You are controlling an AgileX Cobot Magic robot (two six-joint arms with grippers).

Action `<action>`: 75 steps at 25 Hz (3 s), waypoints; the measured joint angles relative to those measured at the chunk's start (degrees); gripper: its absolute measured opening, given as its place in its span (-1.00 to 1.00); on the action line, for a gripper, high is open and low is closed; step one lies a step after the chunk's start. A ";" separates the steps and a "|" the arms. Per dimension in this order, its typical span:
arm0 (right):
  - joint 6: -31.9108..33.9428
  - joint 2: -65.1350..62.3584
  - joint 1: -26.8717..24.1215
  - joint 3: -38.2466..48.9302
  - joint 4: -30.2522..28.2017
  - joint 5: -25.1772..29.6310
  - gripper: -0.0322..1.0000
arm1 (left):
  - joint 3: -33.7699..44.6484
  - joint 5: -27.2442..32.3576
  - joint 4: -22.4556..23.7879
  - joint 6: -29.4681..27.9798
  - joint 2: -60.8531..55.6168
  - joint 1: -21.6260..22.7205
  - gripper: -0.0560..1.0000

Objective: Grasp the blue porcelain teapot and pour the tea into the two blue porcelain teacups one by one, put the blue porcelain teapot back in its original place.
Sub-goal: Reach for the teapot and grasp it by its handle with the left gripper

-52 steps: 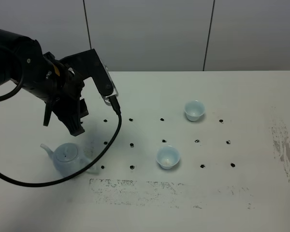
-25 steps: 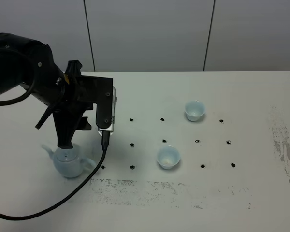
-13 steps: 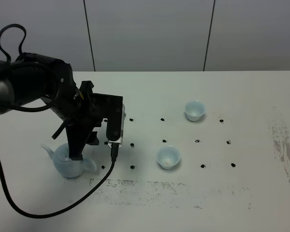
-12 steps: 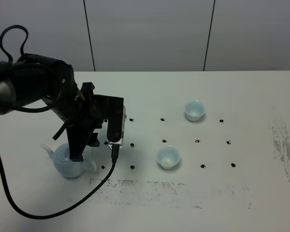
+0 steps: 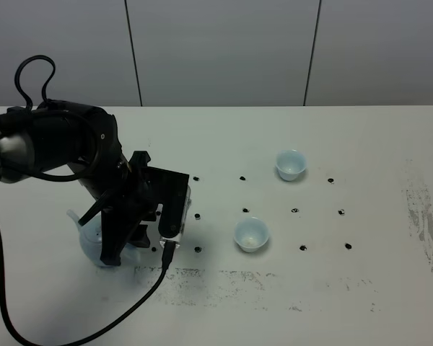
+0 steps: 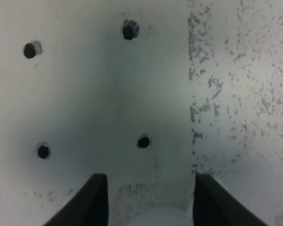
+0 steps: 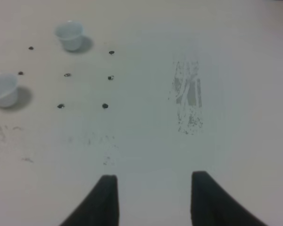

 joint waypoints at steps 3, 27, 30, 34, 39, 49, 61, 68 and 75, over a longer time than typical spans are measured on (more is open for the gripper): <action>0.00 0.00 0.00 0.00 0.00 0.00 -0.27 | 0.00 2.16 -0.27 0.72 0.00 -0.38 -0.14; 0.00 0.00 0.00 0.00 0.00 0.00 -0.27 | 0.00 20.49 6.38 -5.94 0.00 -0.44 -0.14; 0.00 0.00 0.00 0.00 0.00 0.00 -0.27 | 0.00 21.06 7.28 -6.96 0.00 -0.44 -0.14; 0.00 0.00 0.00 0.00 0.00 0.00 -0.27 | 0.00 19.22 5.25 -5.85 0.00 -0.44 -0.14; 0.00 0.00 0.00 0.00 0.00 0.00 -0.27 | 0.00 16.93 1.27 -1.50 -0.21 -0.92 -0.14; 0.00 0.00 0.00 0.00 0.00 0.00 -0.27 | 0.00 7.57 4.01 -26.01 -12.94 -7.93 -0.14; 0.00 0.00 0.00 0.00 0.00 0.00 -0.29 | 0.11 -2.09 6.71 -62.42 -16.88 -13.09 -0.26; 0.00 0.00 0.00 0.00 3.62 -0.16 -0.29 | 0.37 1.73 19.41 -76.20 -19.57 -18.97 -0.43; 0.00 0.00 0.00 0.00 4.87 -0.18 -0.30 | 0.37 4.18 21.90 -79.14 -19.66 -19.74 -0.44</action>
